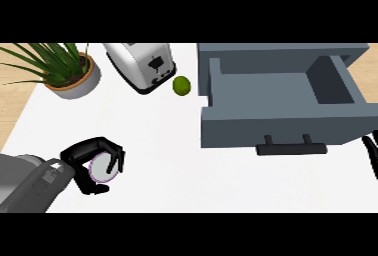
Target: Pick up the can, place it into the drawer and close the drawer
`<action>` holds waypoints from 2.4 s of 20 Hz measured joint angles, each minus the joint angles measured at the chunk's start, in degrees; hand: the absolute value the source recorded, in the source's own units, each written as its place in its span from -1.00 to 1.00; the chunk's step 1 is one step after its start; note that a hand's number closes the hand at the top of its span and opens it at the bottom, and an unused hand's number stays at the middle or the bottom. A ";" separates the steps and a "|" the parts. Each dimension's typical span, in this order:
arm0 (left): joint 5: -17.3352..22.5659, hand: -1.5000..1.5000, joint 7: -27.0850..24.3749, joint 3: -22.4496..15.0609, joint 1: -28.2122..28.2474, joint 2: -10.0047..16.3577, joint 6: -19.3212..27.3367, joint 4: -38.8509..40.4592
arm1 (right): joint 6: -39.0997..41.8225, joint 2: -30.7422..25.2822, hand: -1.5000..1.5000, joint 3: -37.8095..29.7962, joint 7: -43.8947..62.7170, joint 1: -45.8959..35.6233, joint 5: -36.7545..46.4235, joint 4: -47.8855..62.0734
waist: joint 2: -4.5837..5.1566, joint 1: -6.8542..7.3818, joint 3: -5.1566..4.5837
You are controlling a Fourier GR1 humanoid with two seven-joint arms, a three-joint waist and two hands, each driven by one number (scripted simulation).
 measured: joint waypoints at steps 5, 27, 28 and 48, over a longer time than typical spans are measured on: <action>9.47 1.00 4.38 7.81 1.79 -2.68 4.26 1.79 | -0.02 0.09 -1.00 -0.94 -0.45 0.73 -0.43 -0.28 | -0.18 1.22 -0.05; 20.99 1.00 41.28 18.67 1.67 -17.34 49.32 -33.97 | 0.48 1.20 -1.00 -2.67 0.21 1.90 -0.83 -2.44 | -0.27 1.55 -0.24; 20.21 1.00 43.16 17.96 0.66 -18.05 50.47 -35.08 | 0.84 1.16 -1.00 -2.84 0.23 2.17 -1.22 -2.81 | -0.24 1.39 -0.25; 10.58 1.00 65.45 16.90 -31.55 -26.49 61.42 -29.23 | 3.14 2.31 -1.00 -4.03 -1.42 2.96 -0.72 -1.98 | 0.10 0.16 -0.29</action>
